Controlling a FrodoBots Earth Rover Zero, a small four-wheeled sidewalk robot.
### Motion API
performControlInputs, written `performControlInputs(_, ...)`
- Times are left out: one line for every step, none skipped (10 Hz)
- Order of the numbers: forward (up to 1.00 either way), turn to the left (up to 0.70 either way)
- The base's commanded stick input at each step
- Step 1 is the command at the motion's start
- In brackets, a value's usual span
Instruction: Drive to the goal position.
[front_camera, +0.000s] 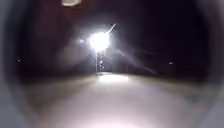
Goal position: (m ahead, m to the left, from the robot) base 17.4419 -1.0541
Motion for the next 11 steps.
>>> performControlInputs(0.70,0.00)
performControlInputs(0.70,0.00)
performControlInputs(0.70,0.00)
performControlInputs(0.70,0.00)
performControlInputs(0.70,0.00)
performControlInputs(0.70,0.00)
performControlInputs(0.70,0.00)
performControlInputs(0.70,0.00)
performControlInputs(0.70,0.00)
performControlInputs(0.70,0.00)
performControlInputs(0.70,0.00)
